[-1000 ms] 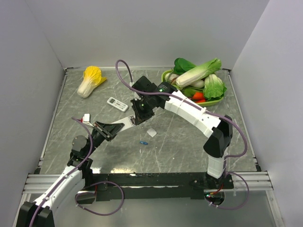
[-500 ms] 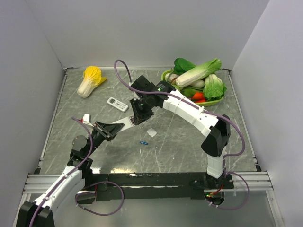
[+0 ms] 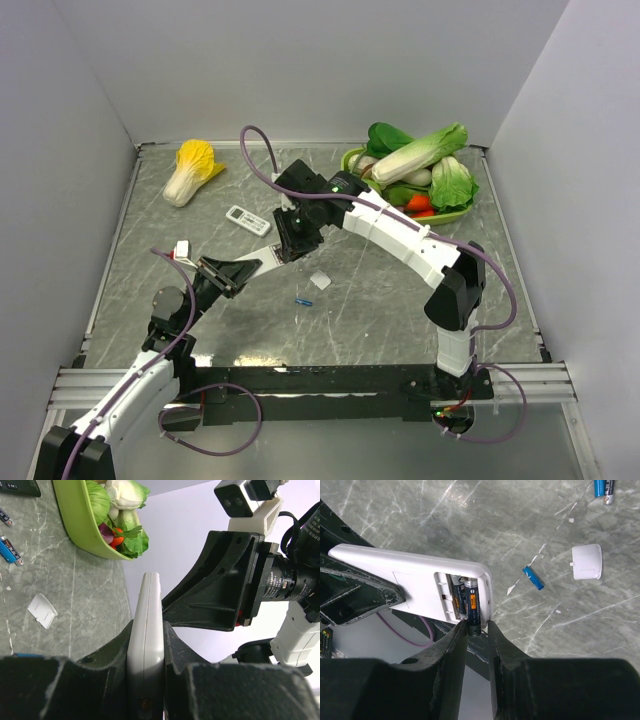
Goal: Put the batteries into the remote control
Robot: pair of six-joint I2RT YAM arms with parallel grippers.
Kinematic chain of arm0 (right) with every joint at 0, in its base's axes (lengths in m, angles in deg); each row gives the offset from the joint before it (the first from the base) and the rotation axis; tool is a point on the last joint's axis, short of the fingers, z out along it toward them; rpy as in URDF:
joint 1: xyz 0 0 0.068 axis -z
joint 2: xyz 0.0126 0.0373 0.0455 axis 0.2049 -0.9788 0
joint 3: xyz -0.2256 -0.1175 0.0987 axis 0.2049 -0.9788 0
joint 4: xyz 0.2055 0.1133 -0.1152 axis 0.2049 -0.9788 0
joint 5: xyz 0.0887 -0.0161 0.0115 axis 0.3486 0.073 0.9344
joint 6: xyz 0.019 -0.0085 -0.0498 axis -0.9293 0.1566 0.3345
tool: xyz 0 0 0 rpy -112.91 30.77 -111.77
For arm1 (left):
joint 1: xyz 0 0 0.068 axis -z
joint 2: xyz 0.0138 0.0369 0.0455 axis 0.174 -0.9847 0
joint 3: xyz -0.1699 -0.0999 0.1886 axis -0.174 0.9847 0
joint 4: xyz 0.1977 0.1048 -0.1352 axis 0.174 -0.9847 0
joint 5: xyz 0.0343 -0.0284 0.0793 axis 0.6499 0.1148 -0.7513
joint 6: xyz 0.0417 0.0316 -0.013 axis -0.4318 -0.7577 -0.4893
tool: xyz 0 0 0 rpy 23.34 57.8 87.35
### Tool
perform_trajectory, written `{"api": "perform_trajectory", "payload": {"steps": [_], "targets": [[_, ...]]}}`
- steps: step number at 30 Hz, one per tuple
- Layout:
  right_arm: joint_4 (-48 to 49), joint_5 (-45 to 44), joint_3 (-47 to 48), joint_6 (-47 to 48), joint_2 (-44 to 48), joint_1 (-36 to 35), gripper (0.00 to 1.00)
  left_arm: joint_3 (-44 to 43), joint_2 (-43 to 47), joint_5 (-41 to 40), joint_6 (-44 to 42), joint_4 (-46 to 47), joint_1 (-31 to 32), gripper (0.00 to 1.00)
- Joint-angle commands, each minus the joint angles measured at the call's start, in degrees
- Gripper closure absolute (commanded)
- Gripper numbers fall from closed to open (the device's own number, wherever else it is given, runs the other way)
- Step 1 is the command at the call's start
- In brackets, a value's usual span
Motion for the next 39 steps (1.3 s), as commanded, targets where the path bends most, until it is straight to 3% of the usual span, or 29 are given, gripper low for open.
{"api": "perform_trajectory", "payload": {"steps": [1, 16, 23, 27, 31, 39], "targets": [[1.17, -1.55, 0.54, -1.86, 1.63, -0.46, 0.69, 1.84, 0.74, -0.50, 1.49, 4.73, 0.23, 0.99], [2.58, -3.31, -0.70, -0.99, 6.91, -0.46, 0.54, 2.37, 0.39, -0.94, 3.08, 5.70, 0.23, 0.99], [10.63, -0.42, -4.64, 7.09, 14.63, 0.24, 0.37, 1.67, -0.84, -0.15, 2.81, 6.14, 0.23, 0.99], [18.54, 6.34, -14.28, 11.31, 21.91, 3.93, 0.38, 0.88, -2.33, 0.64, 2.73, 7.19, 0.23, 0.99], [26.91, 13.54, -23.70, 12.55, 27.29, 8.94, 0.48, 0.35, -3.30, 1.52, 2.37, 7.98, 0.15, 0.99], [33.07, 20.77, -32.41, 18.26, 28.97, 9.04, 0.48, -0.26, -4.71, 2.58, 1.94, 10.01, 0.06, 0.99]]}}
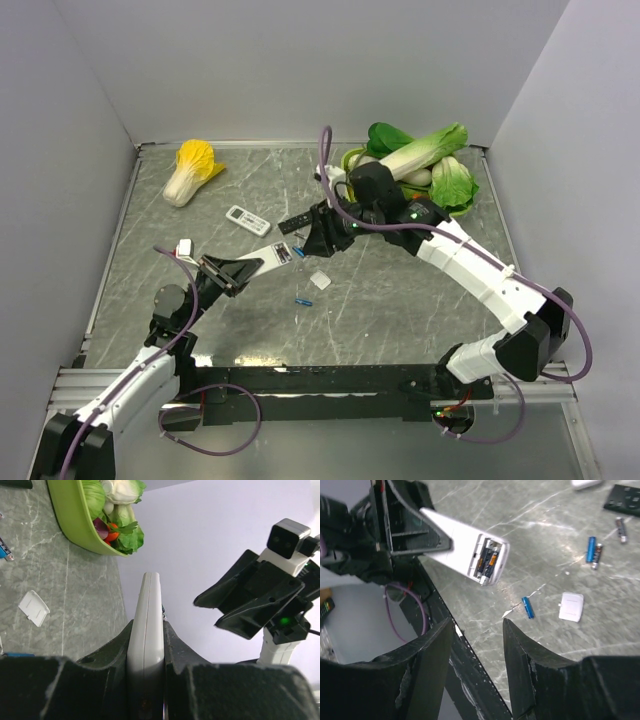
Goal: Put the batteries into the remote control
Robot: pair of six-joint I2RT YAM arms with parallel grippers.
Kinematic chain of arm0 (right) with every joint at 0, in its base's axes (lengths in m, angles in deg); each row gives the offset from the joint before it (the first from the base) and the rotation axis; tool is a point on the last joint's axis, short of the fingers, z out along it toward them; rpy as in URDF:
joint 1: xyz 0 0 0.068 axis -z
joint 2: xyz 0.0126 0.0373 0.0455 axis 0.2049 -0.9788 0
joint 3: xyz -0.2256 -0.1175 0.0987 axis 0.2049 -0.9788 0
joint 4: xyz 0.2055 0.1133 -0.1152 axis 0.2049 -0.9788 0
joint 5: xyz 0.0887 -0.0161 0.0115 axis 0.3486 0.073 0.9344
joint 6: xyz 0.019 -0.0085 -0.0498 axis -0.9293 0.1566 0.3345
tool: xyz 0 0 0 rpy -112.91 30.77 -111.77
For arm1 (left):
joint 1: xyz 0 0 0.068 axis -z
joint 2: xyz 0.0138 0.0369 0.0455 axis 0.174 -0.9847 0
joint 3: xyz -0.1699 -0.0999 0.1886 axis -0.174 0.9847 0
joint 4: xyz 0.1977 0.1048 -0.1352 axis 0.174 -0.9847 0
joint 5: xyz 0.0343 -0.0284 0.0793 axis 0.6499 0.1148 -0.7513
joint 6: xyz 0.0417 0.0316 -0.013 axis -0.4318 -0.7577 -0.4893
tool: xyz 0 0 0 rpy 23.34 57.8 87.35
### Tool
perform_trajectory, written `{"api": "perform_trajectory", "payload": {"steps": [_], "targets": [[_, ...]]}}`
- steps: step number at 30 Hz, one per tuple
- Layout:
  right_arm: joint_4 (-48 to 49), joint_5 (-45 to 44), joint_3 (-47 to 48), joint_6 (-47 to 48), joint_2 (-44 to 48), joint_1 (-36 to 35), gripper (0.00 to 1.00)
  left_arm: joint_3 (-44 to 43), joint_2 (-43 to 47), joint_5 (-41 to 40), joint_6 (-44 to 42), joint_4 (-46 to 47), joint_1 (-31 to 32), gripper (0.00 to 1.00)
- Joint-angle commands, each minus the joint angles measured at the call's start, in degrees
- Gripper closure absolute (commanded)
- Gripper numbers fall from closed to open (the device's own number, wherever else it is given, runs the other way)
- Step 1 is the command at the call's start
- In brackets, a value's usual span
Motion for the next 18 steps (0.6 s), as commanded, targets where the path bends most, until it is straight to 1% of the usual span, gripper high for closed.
{"api": "perform_trajectory", "payload": {"steps": [1, 5, 12, 18], "targets": [[8.41, 6.74, -3.63, 4.45, 1.06, -0.45, 0.48, -0.27, -0.51, 1.48, -0.40, 5.92, 0.06, 0.99], [10.53, 8.94, -6.01, 5.33, 0.71, -0.80, 0.48, -0.62, -1.04, 2.01, -0.49, 7.06, 0.06, 0.99], [11.42, 8.32, -5.66, 5.24, -1.66, -2.21, 0.48, -0.53, -2.53, 2.98, -0.32, 9.26, 0.06, 0.99], [10.98, 7.89, -5.05, 5.42, -3.77, -3.00, 0.48, -0.79, -2.01, 3.16, -0.67, 8.82, 0.06, 0.99]]}}
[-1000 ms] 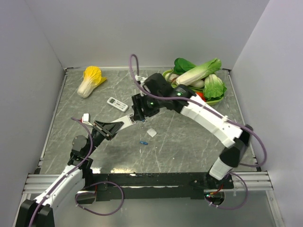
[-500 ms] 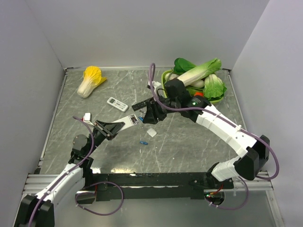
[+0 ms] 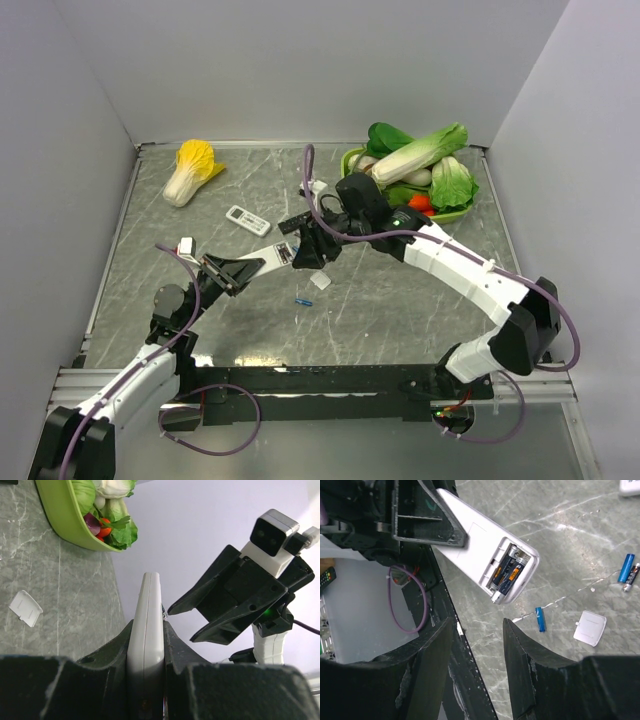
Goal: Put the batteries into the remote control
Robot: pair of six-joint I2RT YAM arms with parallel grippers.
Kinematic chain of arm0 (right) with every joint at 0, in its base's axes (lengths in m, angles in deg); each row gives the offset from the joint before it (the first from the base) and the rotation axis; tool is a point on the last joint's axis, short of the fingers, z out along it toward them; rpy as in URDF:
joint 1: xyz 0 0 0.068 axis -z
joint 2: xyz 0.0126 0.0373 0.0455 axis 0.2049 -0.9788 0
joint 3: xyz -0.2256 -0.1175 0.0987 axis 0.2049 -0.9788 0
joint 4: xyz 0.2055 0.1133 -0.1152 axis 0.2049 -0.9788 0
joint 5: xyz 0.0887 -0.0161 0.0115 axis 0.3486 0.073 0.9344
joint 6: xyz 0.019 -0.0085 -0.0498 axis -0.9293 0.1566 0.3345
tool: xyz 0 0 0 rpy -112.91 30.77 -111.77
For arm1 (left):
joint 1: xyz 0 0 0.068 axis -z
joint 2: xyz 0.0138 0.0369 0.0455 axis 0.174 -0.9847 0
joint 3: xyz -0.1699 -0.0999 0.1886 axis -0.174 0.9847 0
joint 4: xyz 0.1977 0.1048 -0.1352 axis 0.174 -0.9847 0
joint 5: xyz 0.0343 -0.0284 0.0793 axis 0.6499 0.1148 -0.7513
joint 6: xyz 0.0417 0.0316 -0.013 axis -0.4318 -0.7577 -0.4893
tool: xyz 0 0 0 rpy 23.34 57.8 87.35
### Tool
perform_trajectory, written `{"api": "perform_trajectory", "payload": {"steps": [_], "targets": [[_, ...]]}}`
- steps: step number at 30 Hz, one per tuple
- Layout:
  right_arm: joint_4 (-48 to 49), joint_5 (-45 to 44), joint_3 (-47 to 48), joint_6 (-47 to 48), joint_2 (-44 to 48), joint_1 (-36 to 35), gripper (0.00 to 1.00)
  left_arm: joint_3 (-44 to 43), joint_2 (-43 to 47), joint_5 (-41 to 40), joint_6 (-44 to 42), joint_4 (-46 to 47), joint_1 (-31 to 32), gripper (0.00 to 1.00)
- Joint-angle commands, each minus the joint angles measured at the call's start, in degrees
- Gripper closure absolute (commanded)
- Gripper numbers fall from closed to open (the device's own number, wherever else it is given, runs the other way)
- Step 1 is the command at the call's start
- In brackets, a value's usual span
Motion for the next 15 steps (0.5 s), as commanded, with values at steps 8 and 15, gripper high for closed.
{"api": "perform_trajectory", "payload": {"steps": [8, 15], "targets": [[2.89, 0.28, 2.01, 1.31, -3.37, -1.14, 0.47, -0.62, 0.64, 1.32, -0.45, 4.78, 0.06, 0.99], [2.81, 1.42, 3.07, 1.40, -4.86, -1.67, 0.47, -0.53, 1.43, 1.23, -0.45, 4.08, 0.06, 0.99]]}}
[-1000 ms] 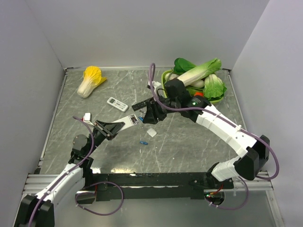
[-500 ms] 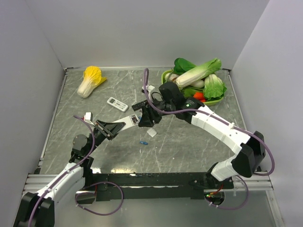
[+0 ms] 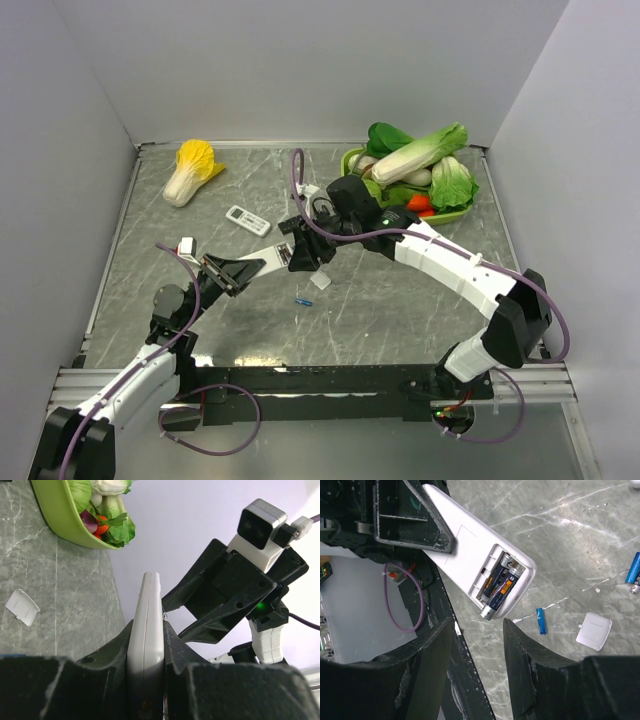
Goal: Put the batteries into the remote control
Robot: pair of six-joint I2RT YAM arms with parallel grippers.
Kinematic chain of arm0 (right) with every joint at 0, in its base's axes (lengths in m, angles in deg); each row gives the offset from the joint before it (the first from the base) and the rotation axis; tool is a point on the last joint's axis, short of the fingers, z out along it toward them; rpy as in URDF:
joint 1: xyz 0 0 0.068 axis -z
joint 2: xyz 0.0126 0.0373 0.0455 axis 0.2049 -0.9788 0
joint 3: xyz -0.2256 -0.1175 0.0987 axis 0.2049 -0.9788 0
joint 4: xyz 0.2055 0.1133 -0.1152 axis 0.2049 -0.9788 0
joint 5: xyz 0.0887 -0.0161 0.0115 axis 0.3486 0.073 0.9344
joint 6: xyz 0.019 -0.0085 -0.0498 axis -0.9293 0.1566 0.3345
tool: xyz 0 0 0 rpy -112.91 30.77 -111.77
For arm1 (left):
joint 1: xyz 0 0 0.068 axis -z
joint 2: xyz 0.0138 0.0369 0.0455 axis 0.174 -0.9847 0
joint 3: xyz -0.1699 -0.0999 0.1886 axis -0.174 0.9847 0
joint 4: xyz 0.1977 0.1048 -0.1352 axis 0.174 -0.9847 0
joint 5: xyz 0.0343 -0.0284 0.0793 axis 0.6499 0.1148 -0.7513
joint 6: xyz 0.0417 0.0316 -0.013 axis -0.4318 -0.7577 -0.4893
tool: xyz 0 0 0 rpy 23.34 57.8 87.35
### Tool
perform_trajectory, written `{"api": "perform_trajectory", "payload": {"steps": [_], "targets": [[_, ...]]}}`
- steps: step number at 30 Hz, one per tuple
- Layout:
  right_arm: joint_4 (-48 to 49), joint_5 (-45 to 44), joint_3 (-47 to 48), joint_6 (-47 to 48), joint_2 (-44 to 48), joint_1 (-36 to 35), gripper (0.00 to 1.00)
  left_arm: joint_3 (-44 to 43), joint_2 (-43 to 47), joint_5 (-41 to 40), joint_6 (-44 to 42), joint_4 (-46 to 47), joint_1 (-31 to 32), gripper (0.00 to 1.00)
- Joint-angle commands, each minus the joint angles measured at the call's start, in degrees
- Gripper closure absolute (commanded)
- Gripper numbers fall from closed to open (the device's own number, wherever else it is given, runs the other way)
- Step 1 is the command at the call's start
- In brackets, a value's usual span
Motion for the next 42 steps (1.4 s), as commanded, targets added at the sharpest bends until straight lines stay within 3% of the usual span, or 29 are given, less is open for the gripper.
{"api": "perform_trajectory", "payload": {"steps": [1, 14, 24, 42], "targets": [[2.13, 1.46, 2.87, 1.29, -1.67, -0.77, 0.47, -0.53, 1.25, 0.42, -0.54, 3.66, 0.06, 0.99], [0.55, 1.82, 4.10, 1.11, -1.67, -1.30, 0.49, -0.35, 1.08, 0.51, -0.27, 3.66, 0.06, 0.99], [-1.30, -5.13, 4.89, -1.08, 0.52, -1.30, 0.44, -0.97, 1.61, -0.37, -0.36, -0.55, 0.06, 0.99], [-4.90, -1.70, 7.53, -3.02, -2.55, -1.39, 0.47, -1.23, 1.96, -0.63, -0.27, -1.70, 0.06, 0.99]]}}
